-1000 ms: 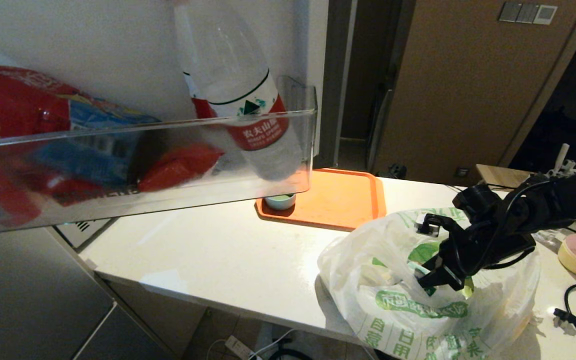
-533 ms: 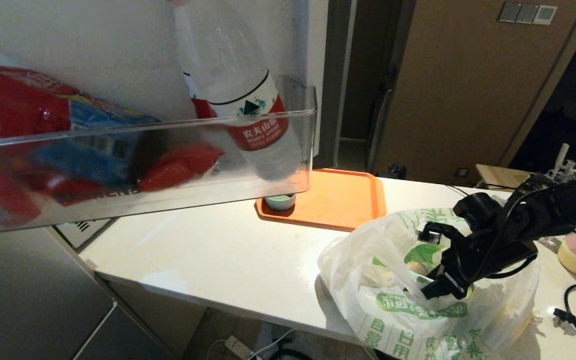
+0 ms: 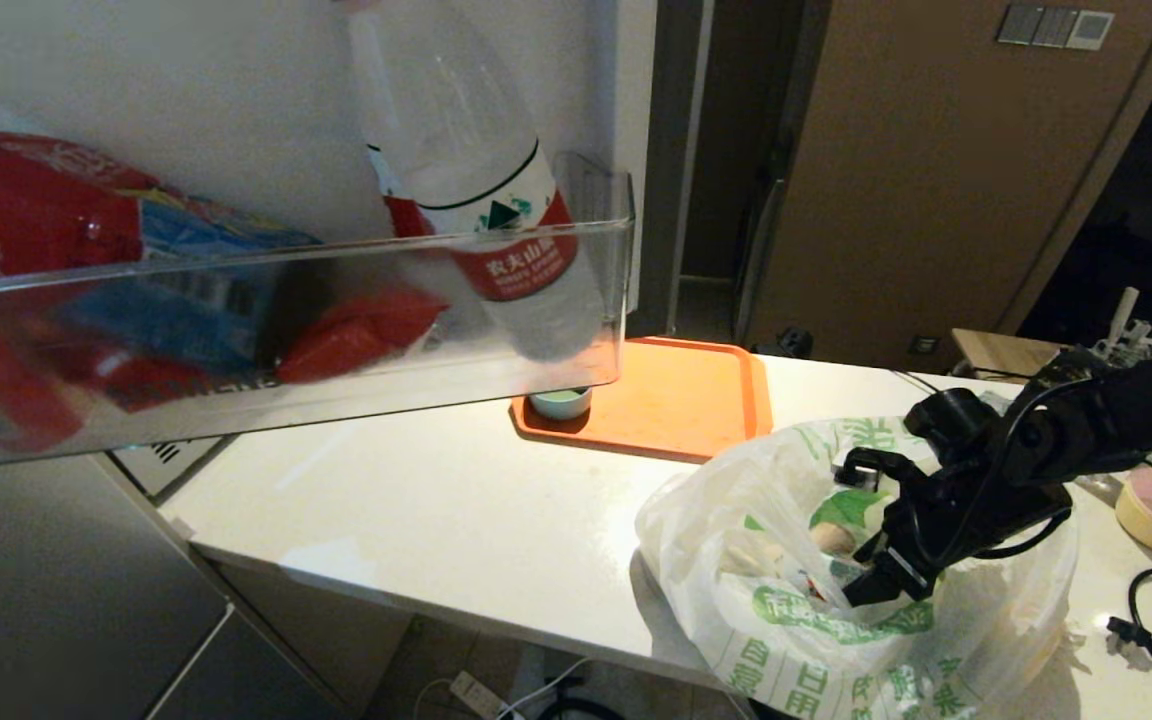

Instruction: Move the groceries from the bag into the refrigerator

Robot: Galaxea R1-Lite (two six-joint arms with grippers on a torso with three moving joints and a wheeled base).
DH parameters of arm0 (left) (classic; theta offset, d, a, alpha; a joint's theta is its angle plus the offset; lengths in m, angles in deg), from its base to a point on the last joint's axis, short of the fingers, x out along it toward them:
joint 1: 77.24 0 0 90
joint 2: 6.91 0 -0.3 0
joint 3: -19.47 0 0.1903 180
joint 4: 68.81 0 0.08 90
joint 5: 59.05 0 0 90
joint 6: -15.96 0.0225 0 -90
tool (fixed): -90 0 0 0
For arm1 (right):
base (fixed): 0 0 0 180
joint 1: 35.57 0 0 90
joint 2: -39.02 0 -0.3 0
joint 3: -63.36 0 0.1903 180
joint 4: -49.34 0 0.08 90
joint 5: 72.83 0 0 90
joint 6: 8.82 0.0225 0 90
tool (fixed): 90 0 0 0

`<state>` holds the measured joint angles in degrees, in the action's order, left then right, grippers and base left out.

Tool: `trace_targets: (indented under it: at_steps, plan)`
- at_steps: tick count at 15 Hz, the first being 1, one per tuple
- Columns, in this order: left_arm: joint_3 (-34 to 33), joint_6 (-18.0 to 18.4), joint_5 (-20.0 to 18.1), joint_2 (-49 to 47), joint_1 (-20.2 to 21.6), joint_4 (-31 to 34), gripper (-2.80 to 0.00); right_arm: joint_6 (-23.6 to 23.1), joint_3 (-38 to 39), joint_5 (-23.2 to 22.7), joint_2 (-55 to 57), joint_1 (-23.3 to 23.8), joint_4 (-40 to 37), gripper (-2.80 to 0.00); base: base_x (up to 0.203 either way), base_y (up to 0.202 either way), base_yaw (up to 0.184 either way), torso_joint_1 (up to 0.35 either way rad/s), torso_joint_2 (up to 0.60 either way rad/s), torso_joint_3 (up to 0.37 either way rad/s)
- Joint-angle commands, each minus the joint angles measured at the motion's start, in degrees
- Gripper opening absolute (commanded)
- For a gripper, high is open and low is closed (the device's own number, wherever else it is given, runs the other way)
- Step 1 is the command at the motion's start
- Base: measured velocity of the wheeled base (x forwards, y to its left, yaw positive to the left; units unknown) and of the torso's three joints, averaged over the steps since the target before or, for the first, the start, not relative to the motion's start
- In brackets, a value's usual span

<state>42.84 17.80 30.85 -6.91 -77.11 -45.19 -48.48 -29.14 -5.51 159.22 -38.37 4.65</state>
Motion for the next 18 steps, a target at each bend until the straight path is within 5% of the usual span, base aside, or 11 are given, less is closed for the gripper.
trace_targets:
  at_steps: [1, 9, 10, 18]
  plan:
    - [0.0, 0.0, 0.0, -0.1, 0.0, 0.0, -2.8, -0.4, -0.3, 1.5, 0.7, -0.1, 0.0, 0.0, 0.0, 0.0, 0.0, 0.0, 0.0, 0.0]
    - [0.0, 0.0, 0.0, -0.1, 0.0, 0.0, -2.8, -0.7, -1.9, 3.8, 1.1, -0.6, 0.0, 0.0, 0.0, 0.0, 0.0, 0.0, 0.0, 0.0]
    - [0.0, 0.0, 0.0, -0.1, 0.0, 0.0, -2.8, -0.7, -1.8, 3.8, 1.0, -0.7, 0.0, -2.8, 0.0, 0.0, 0.0, 0.0, 0.0, 0.0]
    - [0.0, 0.0, 0.0, -0.1, 0.0, 0.0, -2.8, -0.9, -0.6, 3.9, 0.3, -3.8, -0.1, -2.8, 0.0, 0.0, 0.0, 0.0, 0.0, 0.0]
